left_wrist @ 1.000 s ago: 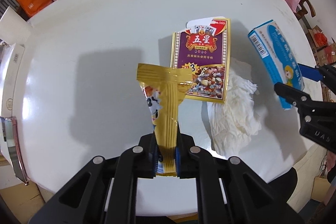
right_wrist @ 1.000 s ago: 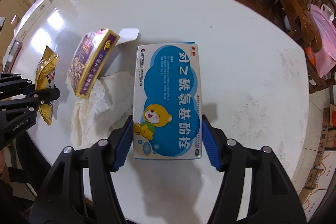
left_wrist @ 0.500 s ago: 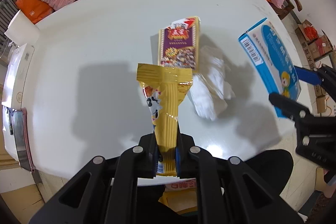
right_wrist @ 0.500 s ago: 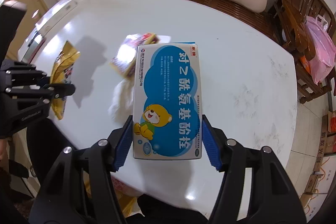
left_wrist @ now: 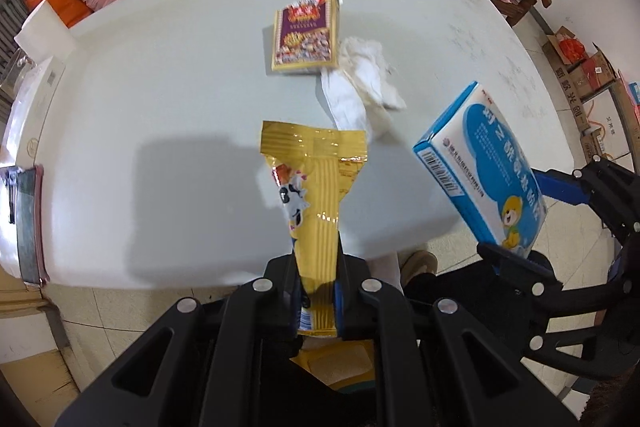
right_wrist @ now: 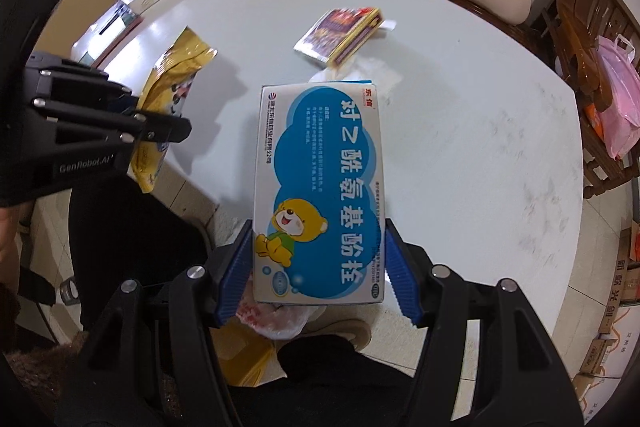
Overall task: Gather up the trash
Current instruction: 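Lift the yellow wrapper and light-blue box and carry them to the bag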
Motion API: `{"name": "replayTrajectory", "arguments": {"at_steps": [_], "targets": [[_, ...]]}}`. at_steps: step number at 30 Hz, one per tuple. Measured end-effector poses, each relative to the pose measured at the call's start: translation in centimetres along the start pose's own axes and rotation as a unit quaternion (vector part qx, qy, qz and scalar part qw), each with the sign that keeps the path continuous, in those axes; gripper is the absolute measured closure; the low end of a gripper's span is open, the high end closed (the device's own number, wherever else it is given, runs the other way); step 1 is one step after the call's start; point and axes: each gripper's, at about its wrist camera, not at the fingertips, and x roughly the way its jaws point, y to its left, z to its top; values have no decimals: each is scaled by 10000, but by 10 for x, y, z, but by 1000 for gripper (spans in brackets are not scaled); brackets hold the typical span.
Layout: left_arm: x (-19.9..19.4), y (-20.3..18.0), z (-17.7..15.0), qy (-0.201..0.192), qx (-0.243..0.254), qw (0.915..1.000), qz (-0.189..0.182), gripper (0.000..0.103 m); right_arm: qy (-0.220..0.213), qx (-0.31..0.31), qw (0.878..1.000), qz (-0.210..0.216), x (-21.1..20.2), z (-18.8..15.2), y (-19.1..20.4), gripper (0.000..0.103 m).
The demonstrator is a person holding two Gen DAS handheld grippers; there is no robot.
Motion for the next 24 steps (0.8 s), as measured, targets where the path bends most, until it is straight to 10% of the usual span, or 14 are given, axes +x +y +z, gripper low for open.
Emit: {"name": "replayTrajectory", "arguments": {"at_steps": [24], "targets": [[75,-39,-108,432,185,9985,-298,91,311,-11,9994,151,37,-104,54,43]]}}
